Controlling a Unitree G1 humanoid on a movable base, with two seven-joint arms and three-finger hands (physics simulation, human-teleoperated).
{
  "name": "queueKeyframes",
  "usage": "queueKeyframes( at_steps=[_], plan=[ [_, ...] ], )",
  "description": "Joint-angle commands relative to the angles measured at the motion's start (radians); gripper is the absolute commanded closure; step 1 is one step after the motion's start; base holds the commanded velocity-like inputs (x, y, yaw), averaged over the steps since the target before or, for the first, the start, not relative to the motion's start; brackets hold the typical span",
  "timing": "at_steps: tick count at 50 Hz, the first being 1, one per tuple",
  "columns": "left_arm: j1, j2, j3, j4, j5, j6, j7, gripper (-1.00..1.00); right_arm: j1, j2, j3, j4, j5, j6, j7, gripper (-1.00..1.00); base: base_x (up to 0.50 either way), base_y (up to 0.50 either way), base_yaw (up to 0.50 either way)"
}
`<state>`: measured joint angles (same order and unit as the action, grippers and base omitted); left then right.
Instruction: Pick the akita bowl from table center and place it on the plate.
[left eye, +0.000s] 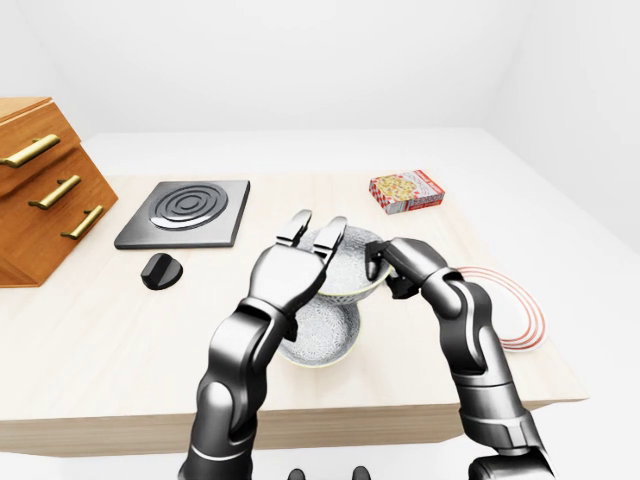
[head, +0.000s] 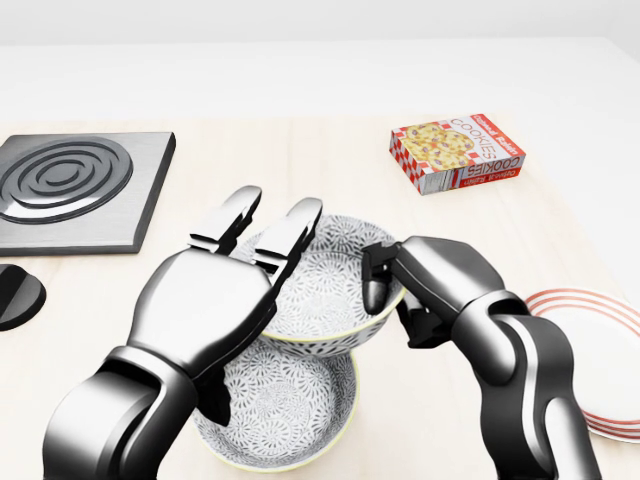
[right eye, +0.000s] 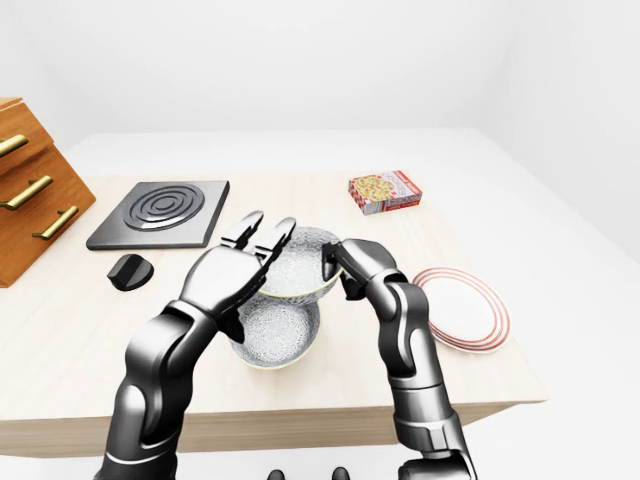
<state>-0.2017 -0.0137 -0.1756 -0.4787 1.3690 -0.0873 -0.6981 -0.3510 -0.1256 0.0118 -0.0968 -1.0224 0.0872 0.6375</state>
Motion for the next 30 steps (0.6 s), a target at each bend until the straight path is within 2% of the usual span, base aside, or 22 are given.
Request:
queueKeyframes(
  at_steps=[1,2,3,8,15,20,30],
  plan=[
    [-0.029,0.008,0.033,-0.013,-0.023,0.002,0.000,-1.00,-0.007,-0.010,-0.016,-0.017,0.168,0.000,-0.009,1.00,0.00,0.00,0.00],
    [-0.051,0.010,0.052,-0.015,-0.035,0.019,0.000,-1.00,-0.012,-0.013,-0.019,-0.013,0.168,0.000,-0.010,1.00,0.00,0.00,0.00],
    [-0.053,0.012,0.052,-0.015,-0.036,0.022,0.000,-1.00,-0.012,-0.013,-0.019,-0.013,0.168,0.000,-0.010,1.00,0.00,0.00,0.00],
    [-0.112,0.054,0.116,-0.002,-0.084,0.075,0.000,-1.00,-0.009,-0.028,-0.036,-0.021,0.175,0.000,-0.007,1.00,0.00,0.00,0.00],
    [-0.144,0.104,0.172,0.021,-0.139,0.147,0.000,-1.00,0.001,-0.060,-0.066,-0.038,0.188,0.000,0.001,1.00,0.00,0.00,0.00],
    [-0.127,0.125,0.191,0.034,-0.167,0.175,0.000,-1.00,0.013,-0.079,-0.089,-0.041,0.192,0.000,-0.002,1.00,0.00,0.00,0.00],
    [-0.113,0.155,0.218,0.104,-0.232,0.175,0.000,-1.00,0.019,-0.111,-0.127,-0.065,0.204,0.000,0.001,1.00,0.00,0.00,0.00]
  ],
)
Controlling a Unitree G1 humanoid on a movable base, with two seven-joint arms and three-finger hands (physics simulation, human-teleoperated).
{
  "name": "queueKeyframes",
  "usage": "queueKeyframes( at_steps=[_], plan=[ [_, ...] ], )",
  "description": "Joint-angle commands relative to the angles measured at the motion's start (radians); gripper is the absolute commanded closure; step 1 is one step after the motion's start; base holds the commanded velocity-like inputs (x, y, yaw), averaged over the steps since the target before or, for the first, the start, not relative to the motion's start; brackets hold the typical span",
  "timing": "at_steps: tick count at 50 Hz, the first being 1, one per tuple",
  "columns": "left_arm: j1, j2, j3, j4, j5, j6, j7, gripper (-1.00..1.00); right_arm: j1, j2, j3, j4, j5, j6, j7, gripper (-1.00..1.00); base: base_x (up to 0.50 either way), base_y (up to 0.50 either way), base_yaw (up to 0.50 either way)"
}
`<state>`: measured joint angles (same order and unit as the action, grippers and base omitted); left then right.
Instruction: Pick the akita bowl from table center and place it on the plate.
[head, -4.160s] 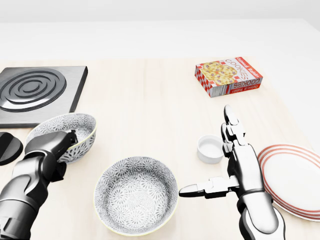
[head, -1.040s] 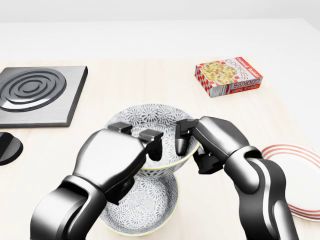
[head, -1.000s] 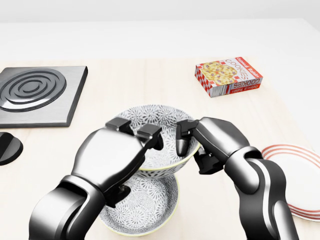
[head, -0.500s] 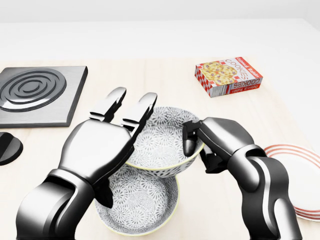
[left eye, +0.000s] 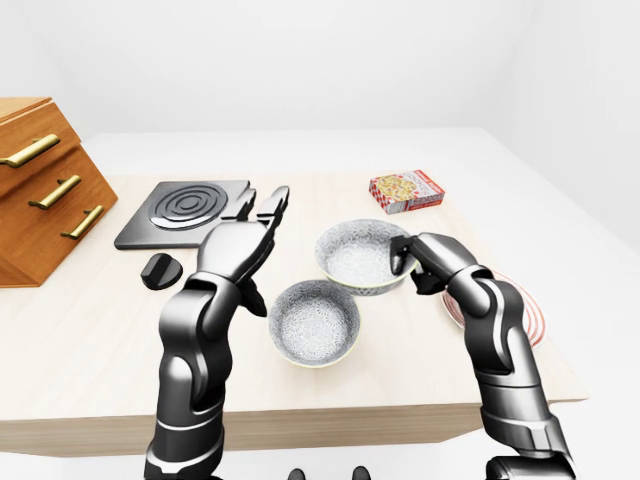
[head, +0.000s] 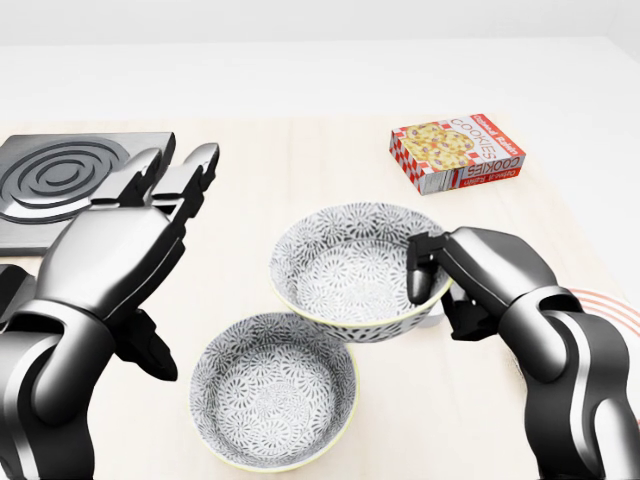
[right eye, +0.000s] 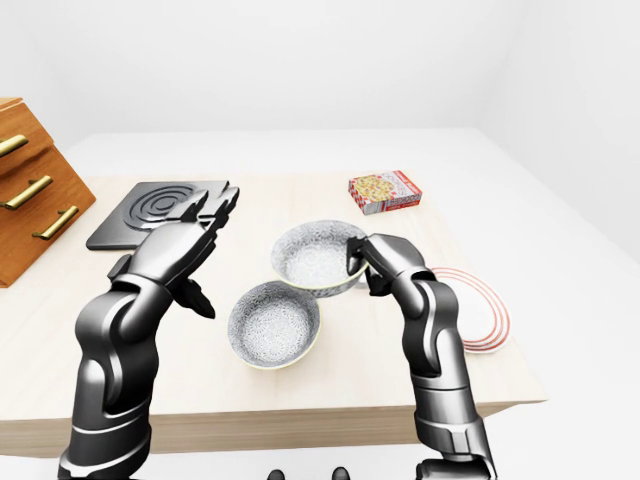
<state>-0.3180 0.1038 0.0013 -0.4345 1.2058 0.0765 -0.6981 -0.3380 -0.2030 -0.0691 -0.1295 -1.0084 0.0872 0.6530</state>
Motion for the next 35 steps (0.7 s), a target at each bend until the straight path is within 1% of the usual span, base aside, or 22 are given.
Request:
queueKeyframes(
  at_steps=[1,3,4,7,10,15,21,26,33,35],
  plan=[
    [-0.005,0.038,0.053,0.090,-0.102,0.011,0.000,-1.00,0.014,-0.039,-0.056,-0.042,0.194,0.000,-0.013,1.00,0.00,0.00,0.00],
    [-0.019,0.044,0.060,0.122,-0.133,0.011,0.000,-1.00,0.026,-0.044,-0.064,-0.055,0.200,0.000,-0.012,1.00,0.00,0.00,0.00],
    [-0.027,0.059,0.063,0.153,-0.140,0.011,0.000,-1.00,0.035,-0.048,-0.070,-0.063,0.201,0.000,-0.012,1.00,0.00,0.00,0.00],
    [-0.020,0.071,0.061,0.204,-0.166,0.011,0.034,-1.00,0.063,-0.058,-0.089,-0.097,0.201,0.000,-0.007,1.00,0.00,0.00,0.00],
    [-0.009,0.072,0.059,0.229,-0.182,0.011,0.065,-1.00,0.086,-0.070,-0.116,-0.119,0.207,0.000,-0.007,1.00,0.00,0.00,0.00],
    [0.010,0.060,0.049,0.238,-0.209,0.011,0.098,-1.00,0.181,-0.089,-0.200,-0.212,0.247,0.000,0.016,1.00,0.00,0.00,0.00],
    [0.014,0.060,0.044,0.228,-0.221,0.011,0.099,-1.00,0.259,-0.101,-0.296,-0.259,0.286,0.000,0.029,1.00,0.00,0.00,0.00],
    [0.009,0.059,0.042,0.231,-0.229,0.011,0.104,-1.00,0.295,-0.107,-0.357,-0.263,0.311,0.000,0.032,1.00,0.00,0.00,0.00],
    [0.007,0.060,0.040,0.225,-0.230,0.011,0.097,-1.00,0.301,-0.122,-0.392,-0.201,0.320,0.000,-0.002,1.00,0.00,0.00,0.00],
    [0.007,0.060,0.040,0.221,-0.228,0.011,0.096,-1.00,0.296,-0.127,-0.391,-0.187,0.314,0.000,-0.014,1.00,0.00,0.00,0.00]
  ],
)
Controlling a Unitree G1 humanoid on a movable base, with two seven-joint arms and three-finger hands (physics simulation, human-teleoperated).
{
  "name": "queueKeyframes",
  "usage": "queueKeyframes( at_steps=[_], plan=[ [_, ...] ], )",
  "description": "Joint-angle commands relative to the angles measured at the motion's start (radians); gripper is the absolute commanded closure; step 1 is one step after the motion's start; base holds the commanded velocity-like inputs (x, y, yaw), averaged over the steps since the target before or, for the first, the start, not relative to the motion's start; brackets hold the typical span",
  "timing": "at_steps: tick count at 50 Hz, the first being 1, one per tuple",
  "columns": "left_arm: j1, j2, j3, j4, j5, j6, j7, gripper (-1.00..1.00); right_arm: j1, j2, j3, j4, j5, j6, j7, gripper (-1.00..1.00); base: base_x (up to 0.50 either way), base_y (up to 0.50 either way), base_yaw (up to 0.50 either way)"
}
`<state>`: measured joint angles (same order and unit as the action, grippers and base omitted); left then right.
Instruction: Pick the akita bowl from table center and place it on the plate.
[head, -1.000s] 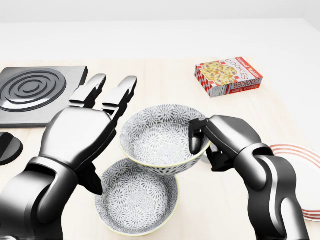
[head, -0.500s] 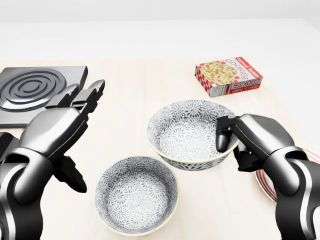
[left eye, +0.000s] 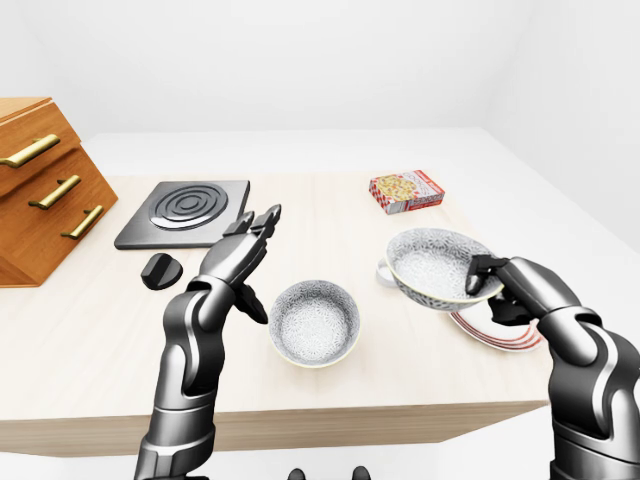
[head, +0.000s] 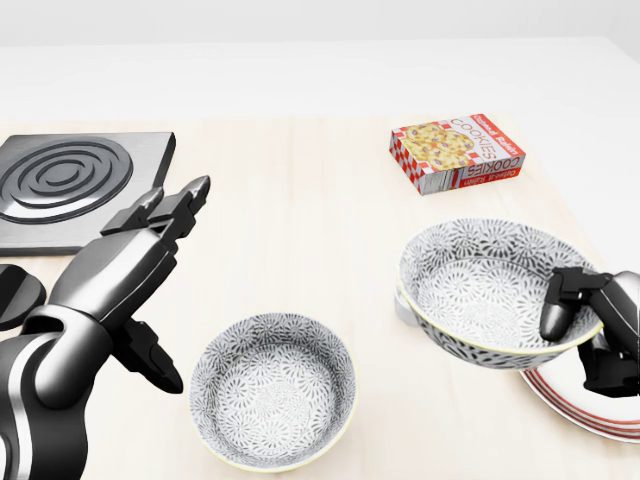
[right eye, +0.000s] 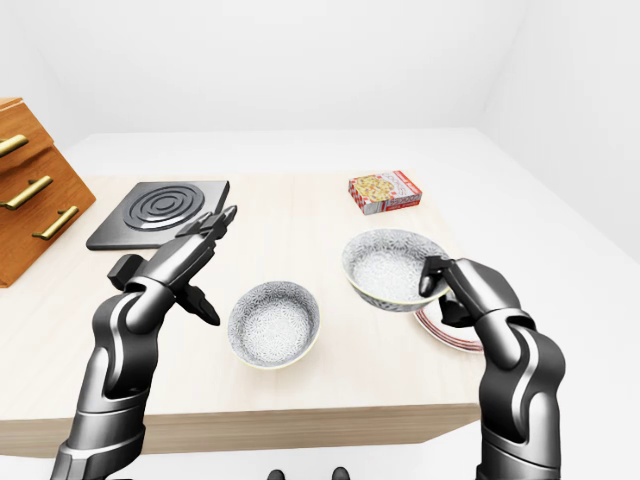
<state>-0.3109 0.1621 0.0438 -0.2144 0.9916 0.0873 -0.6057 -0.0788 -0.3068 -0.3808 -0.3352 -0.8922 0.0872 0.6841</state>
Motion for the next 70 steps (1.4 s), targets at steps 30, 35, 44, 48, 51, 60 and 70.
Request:
queueKeyframes(
  at_steps=[30,35,44,48,51,60,70],
  plan=[
    [0.033,-0.012,-0.009,-0.031,-0.002,0.000,0.000,-1.00,0.011,-0.159,-0.109,0.401,0.104,-0.092,-0.381,1.00,0.00,0.00,0.00],
    [0.036,-0.013,-0.010,-0.033,-0.002,0.000,0.000,-1.00,0.002,-0.169,-0.101,0.450,0.099,-0.100,-0.416,1.00,0.00,0.00,0.00],
    [0.040,-0.014,-0.012,-0.032,0.002,0.000,-0.001,-1.00,-0.017,-0.194,-0.082,0.542,0.103,-0.109,-0.478,1.00,0.00,0.00,0.00],
    [0.034,-0.015,-0.012,-0.024,0.000,0.000,0.000,-1.00,-0.031,-0.204,-0.068,0.591,0.104,-0.112,-0.507,1.00,0.00,0.00,0.00],
    [0.035,-0.015,-0.014,-0.027,0.002,0.000,-0.003,-1.00,-0.052,-0.217,-0.050,0.659,0.107,-0.123,-0.544,1.00,0.00,0.00,0.00],
    [0.030,-0.013,-0.012,-0.018,0.002,0.000,-0.001,-1.00,-0.075,-0.230,-0.009,0.749,0.122,-0.130,-0.604,1.00,0.00,0.00,0.00],
    [0.029,-0.012,-0.012,-0.007,0.001,0.000,0.003,-1.00,-0.092,-0.242,0.010,0.797,0.127,-0.121,-0.637,1.00,0.00,0.00,0.00]
  ],
)
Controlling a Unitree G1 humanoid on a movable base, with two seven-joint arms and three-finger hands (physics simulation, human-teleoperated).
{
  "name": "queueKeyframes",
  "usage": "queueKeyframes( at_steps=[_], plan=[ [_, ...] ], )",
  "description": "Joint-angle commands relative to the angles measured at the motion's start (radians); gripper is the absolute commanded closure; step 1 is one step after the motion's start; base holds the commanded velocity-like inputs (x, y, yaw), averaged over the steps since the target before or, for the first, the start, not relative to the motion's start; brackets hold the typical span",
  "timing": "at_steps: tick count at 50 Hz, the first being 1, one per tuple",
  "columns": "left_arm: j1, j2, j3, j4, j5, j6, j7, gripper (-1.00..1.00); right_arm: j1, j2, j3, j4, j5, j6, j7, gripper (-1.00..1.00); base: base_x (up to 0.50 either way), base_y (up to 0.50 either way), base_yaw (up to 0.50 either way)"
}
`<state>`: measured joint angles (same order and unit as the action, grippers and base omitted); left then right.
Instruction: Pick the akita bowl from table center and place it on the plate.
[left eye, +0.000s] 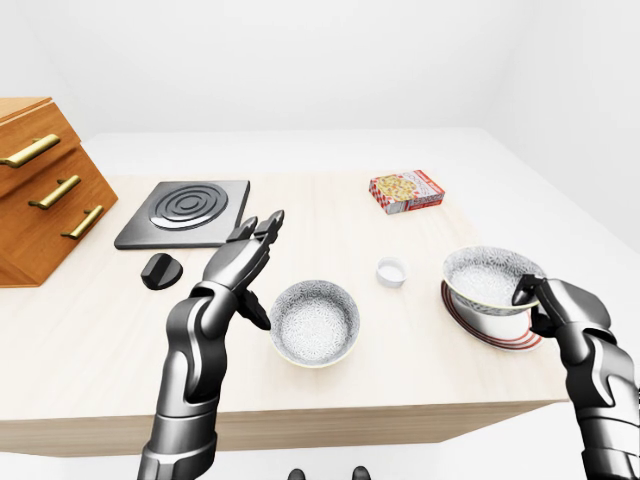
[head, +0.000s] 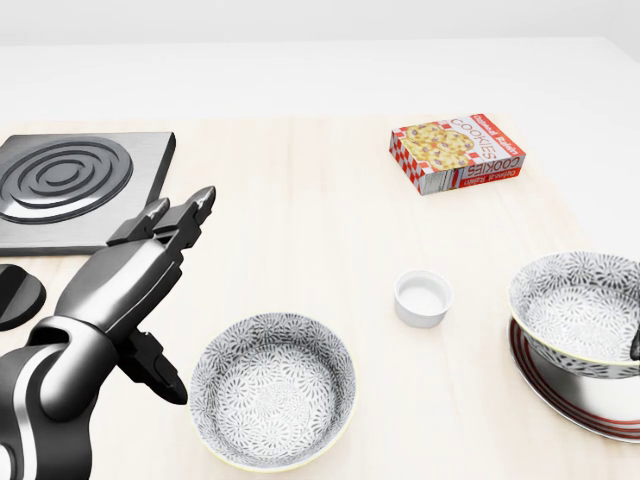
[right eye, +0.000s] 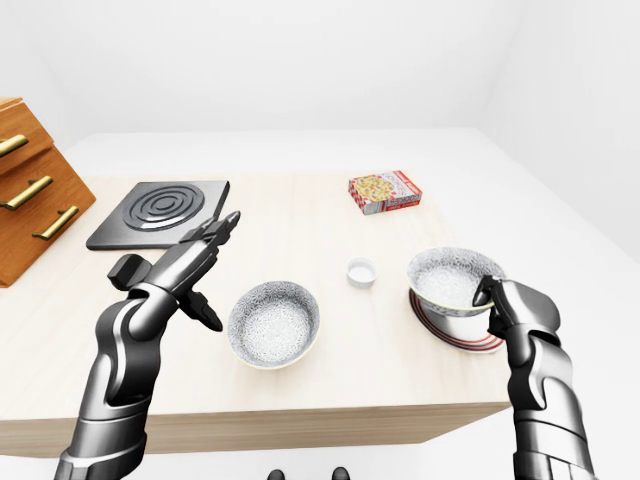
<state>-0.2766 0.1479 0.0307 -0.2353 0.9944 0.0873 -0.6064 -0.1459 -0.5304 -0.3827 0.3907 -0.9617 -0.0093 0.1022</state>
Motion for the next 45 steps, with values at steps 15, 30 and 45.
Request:
queueKeyframes(
  at_steps=[15,30,45],
  plan=[
    [-0.013,0.008,0.005,0.029,-0.008,0.000,0.010,-1.00,-0.019,-0.041,0.013,0.120,0.208,-0.033,-0.089,1.00,0.00,0.00,0.00],
    [-0.007,0.006,0.005,0.023,-0.008,0.000,0.009,-1.00,0.054,-0.045,-0.033,0.056,0.169,-0.030,-0.054,-1.00,0.00,0.00,0.00],
    [-0.005,0.006,0.014,-0.010,-0.020,0.000,-0.005,-1.00,0.160,0.046,-0.139,-0.218,0.178,-0.011,0.093,-1.00,0.00,0.00,0.00]
  ],
)
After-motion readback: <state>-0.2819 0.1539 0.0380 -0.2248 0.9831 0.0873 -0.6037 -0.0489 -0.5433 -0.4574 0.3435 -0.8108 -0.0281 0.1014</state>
